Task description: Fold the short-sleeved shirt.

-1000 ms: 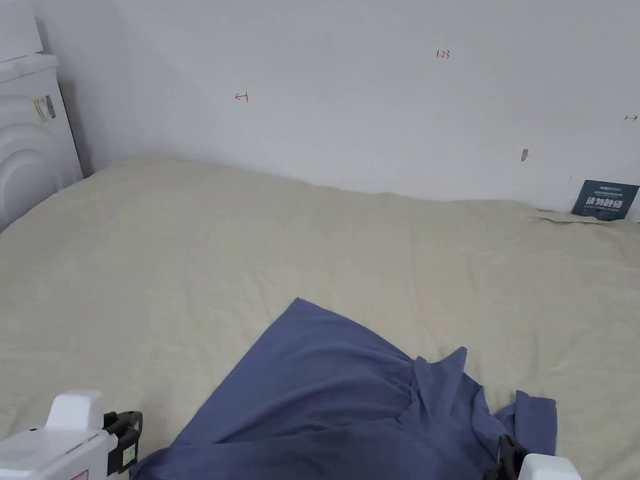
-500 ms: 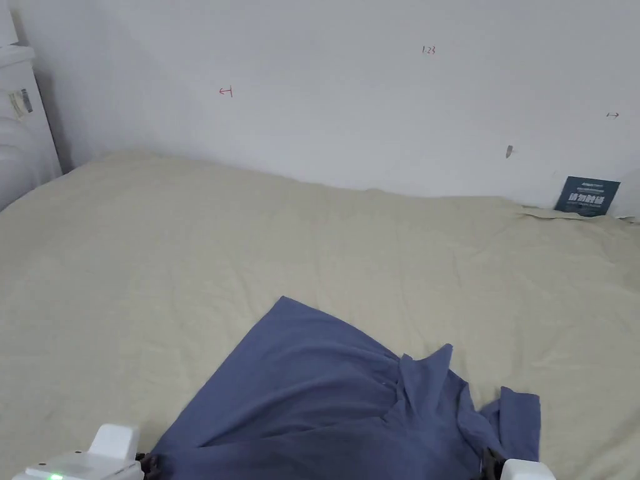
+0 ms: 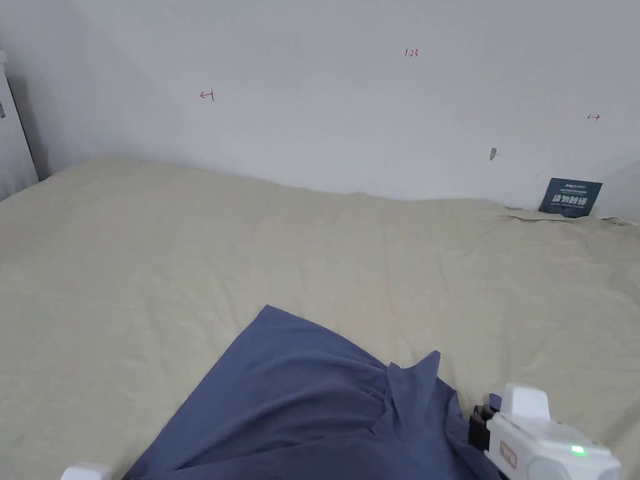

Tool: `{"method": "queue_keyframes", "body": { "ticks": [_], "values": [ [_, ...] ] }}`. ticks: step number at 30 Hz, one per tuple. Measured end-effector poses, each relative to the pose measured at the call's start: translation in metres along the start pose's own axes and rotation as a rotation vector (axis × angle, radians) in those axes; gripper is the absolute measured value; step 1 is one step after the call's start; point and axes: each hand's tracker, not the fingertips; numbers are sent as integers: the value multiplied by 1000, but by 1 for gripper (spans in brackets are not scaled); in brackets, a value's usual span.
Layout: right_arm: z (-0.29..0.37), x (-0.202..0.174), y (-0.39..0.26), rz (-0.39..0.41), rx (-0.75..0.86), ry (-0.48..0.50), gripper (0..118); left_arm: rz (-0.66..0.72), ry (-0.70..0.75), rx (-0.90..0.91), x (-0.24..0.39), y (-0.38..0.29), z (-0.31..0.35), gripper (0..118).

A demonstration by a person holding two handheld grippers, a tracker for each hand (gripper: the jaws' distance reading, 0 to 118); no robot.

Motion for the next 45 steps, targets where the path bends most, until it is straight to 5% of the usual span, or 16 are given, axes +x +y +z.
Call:
{"method": "queue_keyframes", "body": {
  "ticks": [2,12,15,16,17,25,34,45],
  "values": [
    [-23,6,16,-12,-52,32,41,15,-4,-3,-2,0,-2,0],
    [-103,-8,41,3,-276,43,42,35,2,-19,1,-1,-3,0],
    [-119,-15,32,32,-352,58,35,44,2,-24,1,-1,-5,0],
    [-124,-15,29,56,-369,53,20,43,4,-26,2,-1,-5,0],
    [-123,-17,29,71,-321,32,3,39,5,-29,2,-1,-6,0],
    [-94,2,39,6,-195,62,2,28,10,-30,4,2,-5,0],
    [-22,16,73,18,23,112,2,32,10,25,-1,19,9,0],
    [81,16,159,135,410,-45,1,12,0,260,-17,159,46,0]
  ]
}}
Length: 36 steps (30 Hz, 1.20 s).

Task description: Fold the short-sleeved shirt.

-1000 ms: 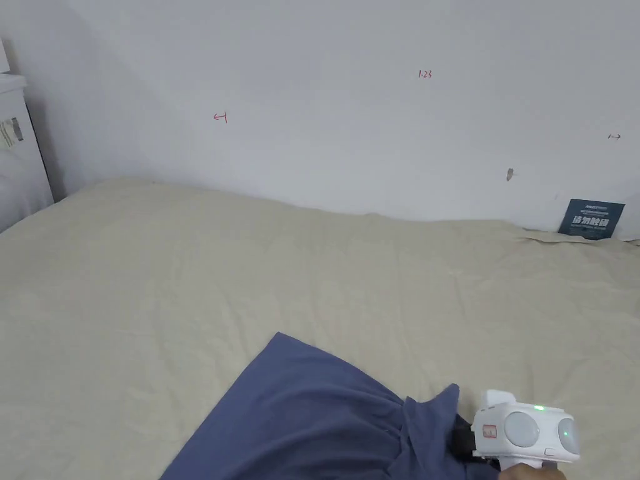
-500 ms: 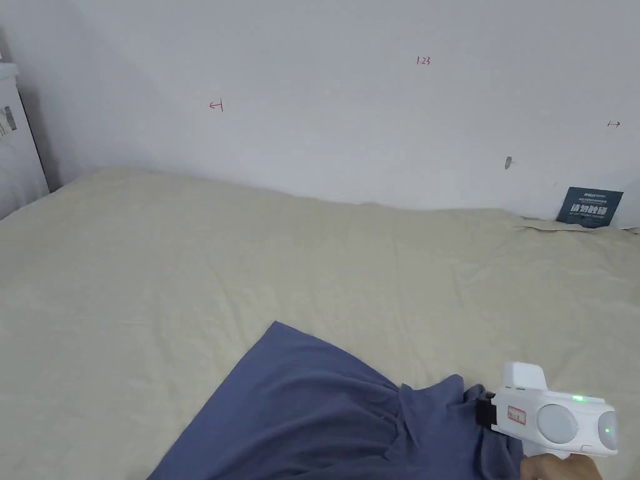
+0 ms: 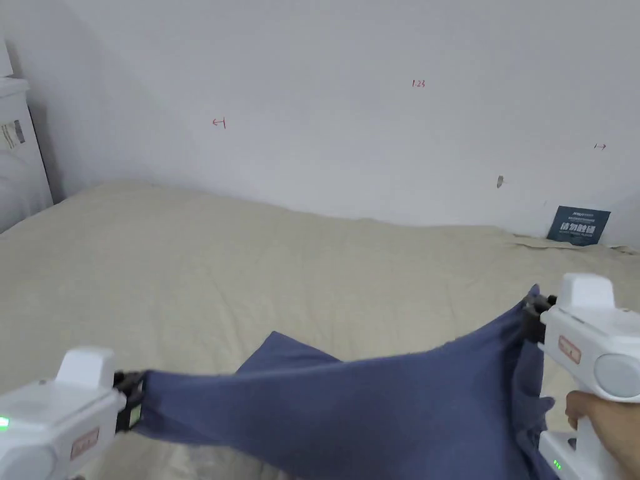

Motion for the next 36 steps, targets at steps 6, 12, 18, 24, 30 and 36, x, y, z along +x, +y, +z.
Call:
{"method": "queue_keyframes", "body": {
  "ticks": [6,12,18,24,30,36],
  "values": [
    [26,12,84,59,216,-122,1,-54,14,169,2,146,4,0],
    [24,23,162,71,276,-174,1,-111,36,218,16,258,1,0],
    [-6,27,207,74,270,-206,1,-104,55,225,21,305,-19,0],
    [-54,15,215,15,251,-221,1,18,74,229,13,323,-57,0],
    [-102,12,225,-25,246,-222,1,75,88,241,2,342,-87,0],
    [-129,19,271,-36,290,-236,1,54,96,289,-2,396,-97,0]
  ]
}}
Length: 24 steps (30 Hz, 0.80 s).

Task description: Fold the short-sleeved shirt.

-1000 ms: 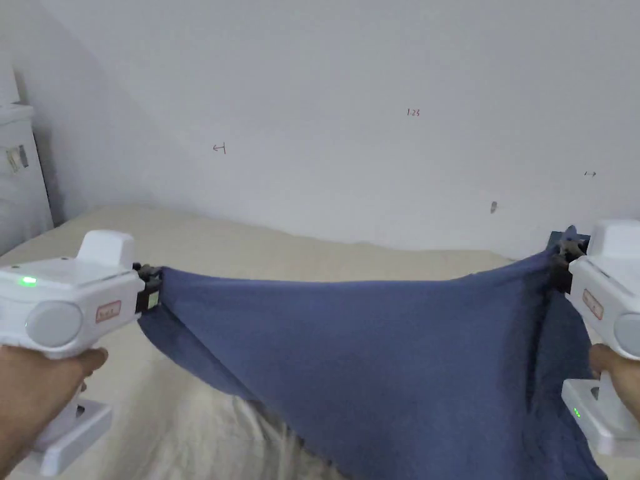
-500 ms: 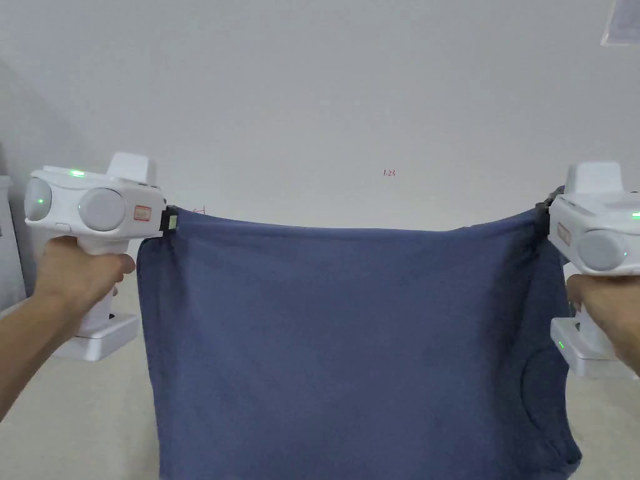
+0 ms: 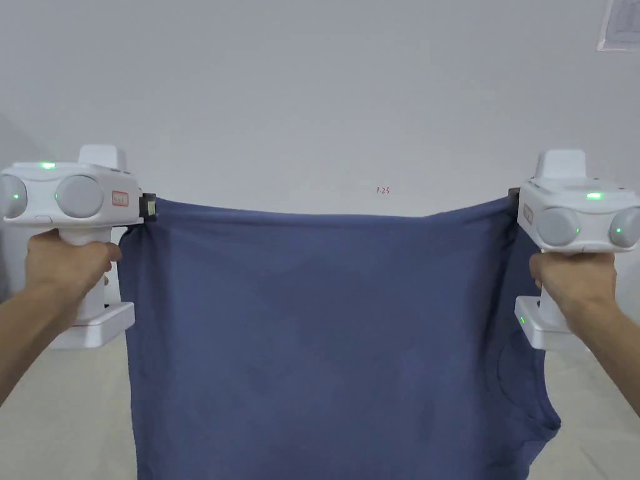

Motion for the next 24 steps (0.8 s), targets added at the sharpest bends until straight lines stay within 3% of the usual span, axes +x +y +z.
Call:
{"method": "queue_keyframes", "body": {
  "ticks": [8,12,18,22,24],
  "values": [
    [-17,-2,21,-5,56,-13,1,-35,0,40,10,23,-23,0],
    [-1,-2,4,38,42,-11,1,-30,-12,32,9,2,-19,0],
    [55,8,-42,36,5,9,1,-42,-44,-3,7,-56,12,0],
    [114,14,-78,89,-23,23,1,-70,-64,-13,6,-109,56,0],
    [143,20,-94,68,-39,38,1,-61,-71,-31,0,-136,76,0]
  ]
}}
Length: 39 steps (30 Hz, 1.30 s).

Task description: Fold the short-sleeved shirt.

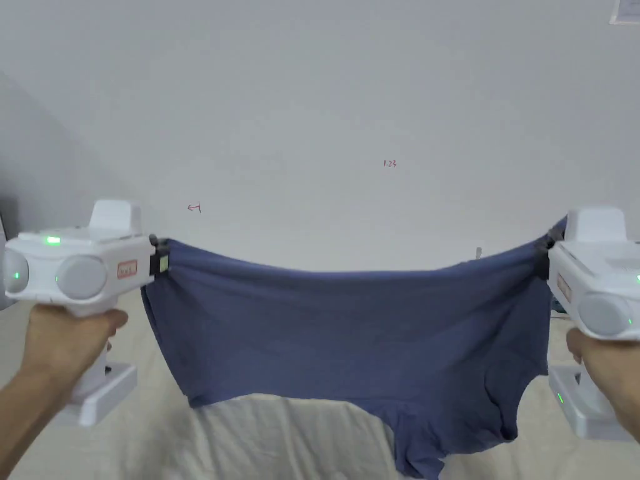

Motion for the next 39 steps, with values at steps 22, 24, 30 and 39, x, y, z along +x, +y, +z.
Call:
{"method": "queue_keyframes", "body": {
  "ticks": [22,24,30,39],
  "values": [
    [273,4,-236,85,-269,37,1,-20,-42,-251,-5,-288,207,0],
    [289,1,-254,116,-299,32,1,-1,-42,-283,-5,-308,218,0],
    [325,-4,-301,103,-401,24,1,20,-35,-375,-2,-362,243,0],
    [344,-11,-349,72,-529,19,1,70,-17,-458,0,-401,250,0]
  ]
}}
